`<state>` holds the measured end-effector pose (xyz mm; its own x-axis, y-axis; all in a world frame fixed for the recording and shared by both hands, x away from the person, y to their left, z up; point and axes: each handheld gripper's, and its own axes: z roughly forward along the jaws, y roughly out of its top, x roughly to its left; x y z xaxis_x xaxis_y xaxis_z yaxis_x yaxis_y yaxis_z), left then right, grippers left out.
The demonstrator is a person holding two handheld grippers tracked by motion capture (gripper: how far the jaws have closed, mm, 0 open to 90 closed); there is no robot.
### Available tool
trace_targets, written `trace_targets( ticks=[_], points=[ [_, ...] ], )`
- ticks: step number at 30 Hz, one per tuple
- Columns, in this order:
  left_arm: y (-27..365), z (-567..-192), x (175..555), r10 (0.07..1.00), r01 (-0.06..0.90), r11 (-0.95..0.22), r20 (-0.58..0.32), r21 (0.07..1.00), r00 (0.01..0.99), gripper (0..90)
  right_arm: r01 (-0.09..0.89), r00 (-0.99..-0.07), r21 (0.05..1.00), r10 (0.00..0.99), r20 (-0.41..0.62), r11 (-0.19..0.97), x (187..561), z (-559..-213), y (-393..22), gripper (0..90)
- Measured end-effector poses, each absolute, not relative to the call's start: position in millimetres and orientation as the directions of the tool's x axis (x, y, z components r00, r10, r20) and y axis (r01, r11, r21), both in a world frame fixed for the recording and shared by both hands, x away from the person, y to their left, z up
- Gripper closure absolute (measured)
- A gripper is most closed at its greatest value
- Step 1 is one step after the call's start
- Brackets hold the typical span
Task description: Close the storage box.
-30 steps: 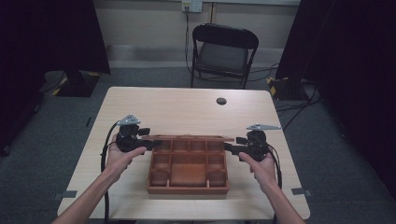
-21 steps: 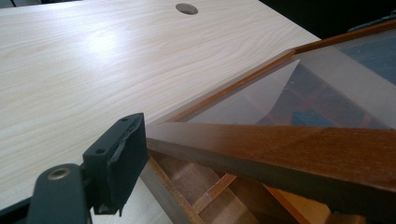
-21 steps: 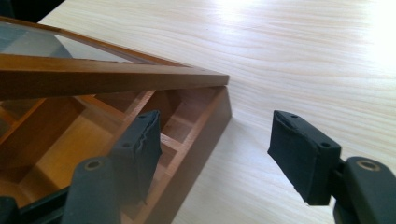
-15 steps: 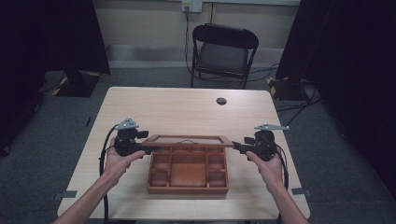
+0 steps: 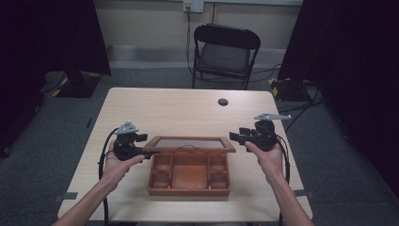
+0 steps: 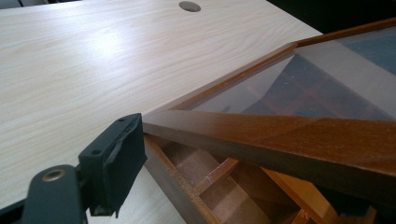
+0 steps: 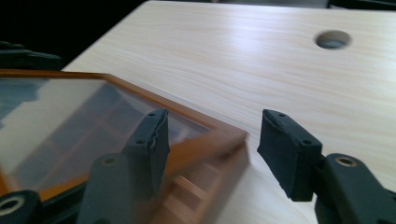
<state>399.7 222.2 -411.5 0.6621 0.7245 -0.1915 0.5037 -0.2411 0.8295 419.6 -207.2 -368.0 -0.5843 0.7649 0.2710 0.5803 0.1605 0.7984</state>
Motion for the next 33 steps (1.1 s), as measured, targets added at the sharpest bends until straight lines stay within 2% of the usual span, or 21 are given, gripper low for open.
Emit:
trace_targets(
  ticks=[11,18,25,33],
  points=[
    [224,-417,396,0.716,0.494,-0.231,-0.197,0.838,0.669,16.1,0.521,-0.733,0.814,0.624,0.272,0.258,417,-341,-154,47.9],
    [226,-419,394,0.717,0.498,-0.226,-0.203,0.837,0.667,16.7,0.482,-0.825,0.800,0.492,0.278,0.356,405,-334,-123,60.4],
    [226,-419,393,0.710,0.492,-0.237,-0.197,0.838,0.676,16.5,0.471,-0.845,0.793,0.457,0.279,0.386,394,-326,-114,66.2],
    [227,-420,392,0.708,0.493,-0.252,-0.188,0.833,0.681,16.1,0.480,-0.863,0.772,0.383,0.330,0.418,392,-325,-97,70.4]
  ],
)
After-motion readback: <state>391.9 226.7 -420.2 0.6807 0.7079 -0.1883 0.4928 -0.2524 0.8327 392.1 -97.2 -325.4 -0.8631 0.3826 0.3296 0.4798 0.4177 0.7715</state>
